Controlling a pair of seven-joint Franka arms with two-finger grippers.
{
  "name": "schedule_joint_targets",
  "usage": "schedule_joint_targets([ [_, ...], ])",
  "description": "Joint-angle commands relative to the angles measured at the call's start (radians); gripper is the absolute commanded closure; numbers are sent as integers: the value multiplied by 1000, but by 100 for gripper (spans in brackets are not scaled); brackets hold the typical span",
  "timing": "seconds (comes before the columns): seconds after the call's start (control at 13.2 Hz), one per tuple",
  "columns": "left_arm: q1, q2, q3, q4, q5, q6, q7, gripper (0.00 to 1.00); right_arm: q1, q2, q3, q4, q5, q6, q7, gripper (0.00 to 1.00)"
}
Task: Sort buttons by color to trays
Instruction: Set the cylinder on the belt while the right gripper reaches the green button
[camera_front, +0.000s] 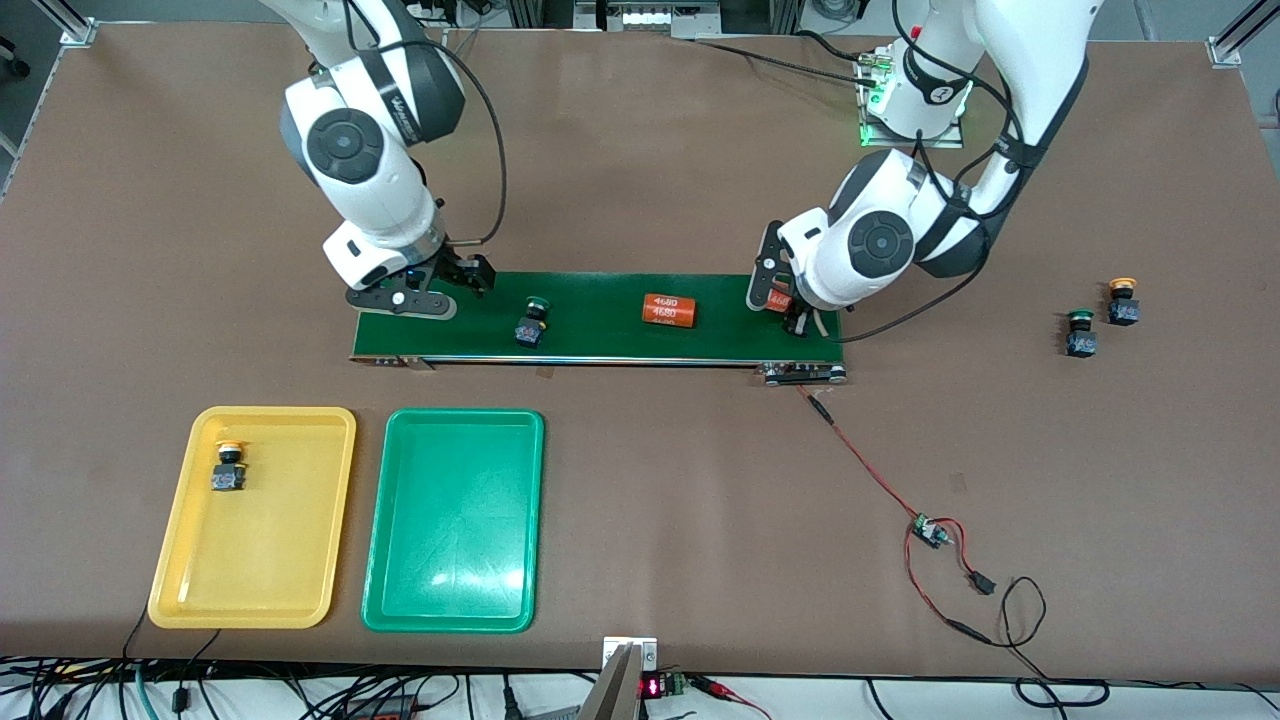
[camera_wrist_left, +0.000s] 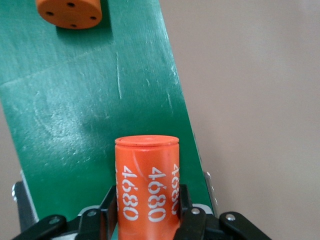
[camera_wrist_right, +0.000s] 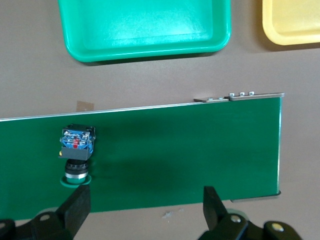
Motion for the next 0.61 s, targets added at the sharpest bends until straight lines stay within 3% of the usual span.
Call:
schedule_joint_targets([
  [0.0, -13, -13, 8, -38, -17, 48, -9, 76, 20, 53, 3, 3, -53, 61, 70, 0],
  [0.08, -13, -14, 8, -36, -17, 49, -16, 51, 21, 64, 3, 4, -53, 74, 73, 0],
  [0.15, -12, -25, 8, -30, -17, 51, -13, 1, 24, 73, 3, 4, -53, 81, 75, 0],
  [0.38, 48, -127, 48, -21, -11, 39, 4, 0, 30, 92, 3, 4, -55, 104, 113, 0],
  [0.53, 144, -147, 77, -16, -11, 22, 138, 0, 35, 107, 3, 9, -67, 115, 115, 0],
])
